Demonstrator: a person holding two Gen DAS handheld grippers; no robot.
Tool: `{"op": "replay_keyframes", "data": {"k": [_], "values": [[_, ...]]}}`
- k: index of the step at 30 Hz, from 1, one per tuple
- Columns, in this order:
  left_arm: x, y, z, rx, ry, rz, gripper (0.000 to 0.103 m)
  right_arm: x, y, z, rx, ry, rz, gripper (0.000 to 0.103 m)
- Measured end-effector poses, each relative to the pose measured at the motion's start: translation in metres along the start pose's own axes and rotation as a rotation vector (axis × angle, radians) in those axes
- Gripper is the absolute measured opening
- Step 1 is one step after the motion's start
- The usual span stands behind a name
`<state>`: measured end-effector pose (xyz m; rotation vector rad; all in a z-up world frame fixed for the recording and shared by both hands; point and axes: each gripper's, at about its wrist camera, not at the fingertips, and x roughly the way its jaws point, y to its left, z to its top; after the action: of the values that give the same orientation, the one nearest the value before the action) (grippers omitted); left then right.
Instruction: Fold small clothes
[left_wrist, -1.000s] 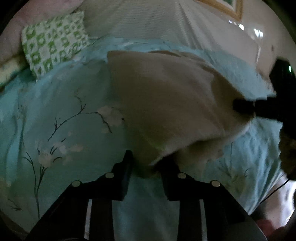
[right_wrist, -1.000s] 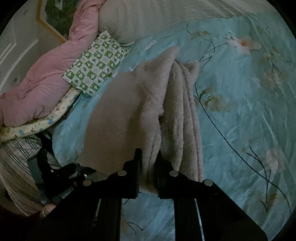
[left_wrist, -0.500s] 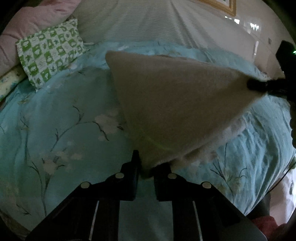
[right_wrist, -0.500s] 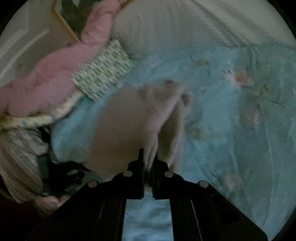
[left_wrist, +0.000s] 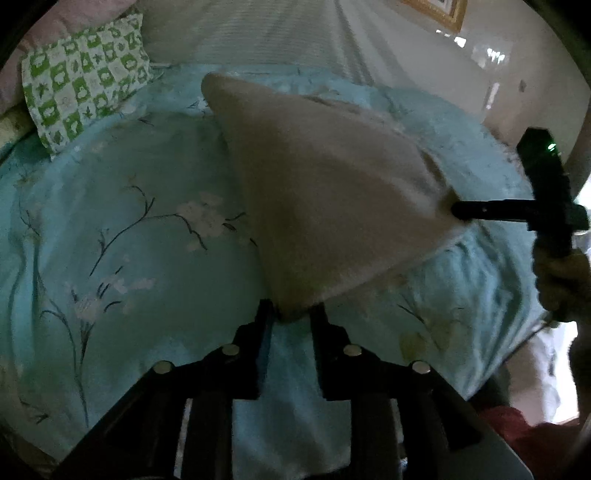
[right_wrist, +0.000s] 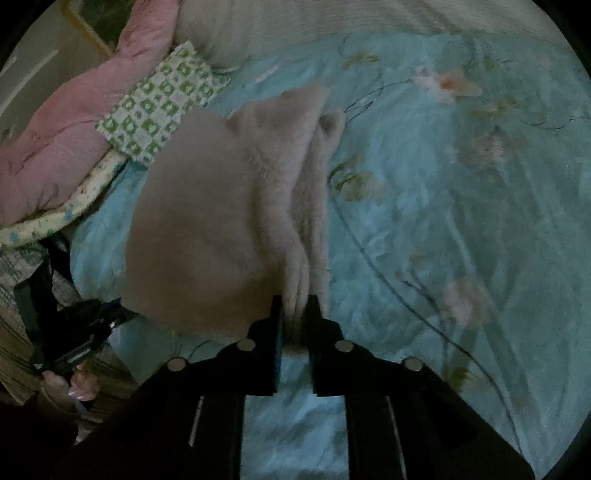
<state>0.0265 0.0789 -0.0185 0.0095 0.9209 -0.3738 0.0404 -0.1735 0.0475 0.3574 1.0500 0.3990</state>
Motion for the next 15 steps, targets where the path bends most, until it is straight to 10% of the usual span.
{"op": "replay_keyframes", "data": {"k": [8, 15], "values": [[-0.022, 0.030, 0.057, -0.050, -0.118, -0.020, 0.023, -0.040, 0.013, 0.045, 0.030, -0.174, 0.008, 0.030], [0.024, 0.050, 0.141, -0.176, -0.185, -0.145, 0.023, 0.034, 0.032, 0.121, 0.140, -0.156, 0.188, 0.030]]}}
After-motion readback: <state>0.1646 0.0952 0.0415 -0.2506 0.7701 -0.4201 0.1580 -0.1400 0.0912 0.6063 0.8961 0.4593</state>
